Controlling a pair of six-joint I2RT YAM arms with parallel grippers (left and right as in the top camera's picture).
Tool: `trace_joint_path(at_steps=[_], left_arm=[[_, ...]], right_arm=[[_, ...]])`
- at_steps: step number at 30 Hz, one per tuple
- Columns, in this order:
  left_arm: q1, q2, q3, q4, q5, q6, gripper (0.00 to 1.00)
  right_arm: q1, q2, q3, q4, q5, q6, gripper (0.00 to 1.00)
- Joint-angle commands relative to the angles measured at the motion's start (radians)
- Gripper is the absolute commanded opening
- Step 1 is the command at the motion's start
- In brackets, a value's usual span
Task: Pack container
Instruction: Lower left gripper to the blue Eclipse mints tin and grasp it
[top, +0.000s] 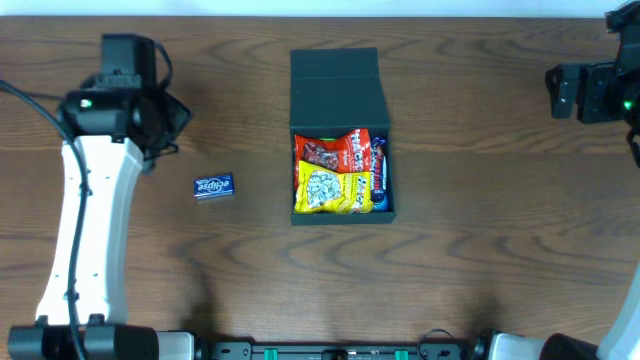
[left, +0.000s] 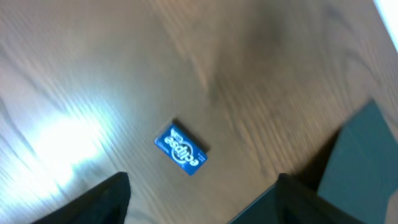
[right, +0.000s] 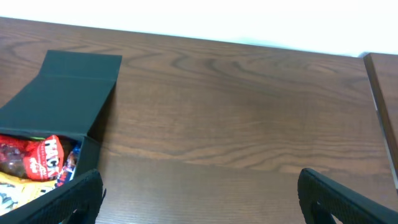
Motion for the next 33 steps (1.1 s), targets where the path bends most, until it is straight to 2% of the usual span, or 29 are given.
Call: trace_joint_path(at_steps=[1, 8, 13, 19, 28, 33], left_arm=[[0.002, 0.012, -0.100, 0.044, 0.035, -0.233, 0.80], [0.002, 0.013, -0.327, 0.279, 0.138, -0.286, 0.82], [0.001, 0.013, -0.458, 0.377, 0.164, -0.370, 0.81], [0.002, 0.014, -0.573, 0.467, 0.164, -0.403, 0.80], [0.002, 0.145, -0.609, 0.620, 0.270, -0.407, 0.77], [0.002, 0.176, -0.609, 0.631, 0.274, -0.408, 0.77]], right_arm=[[-0.008, -0.008, 0.003, -0.003, -0.012, 0.014, 0.99], [-0.008, -0.008, 0.003, -0.005, -0.012, 0.014, 0.99], [-0.008, -0.008, 0.002, -0.007, -0.012, 0.014, 0.99], [-0.008, -0.008, 0.000, -0.007, -0.012, 0.014, 0.99], [-0.008, -0.008, -0.003, -0.007, -0.012, 0.014, 0.99], [-0.008, -0.008, -0.003, -0.006, -0.012, 0.014, 0.99]])
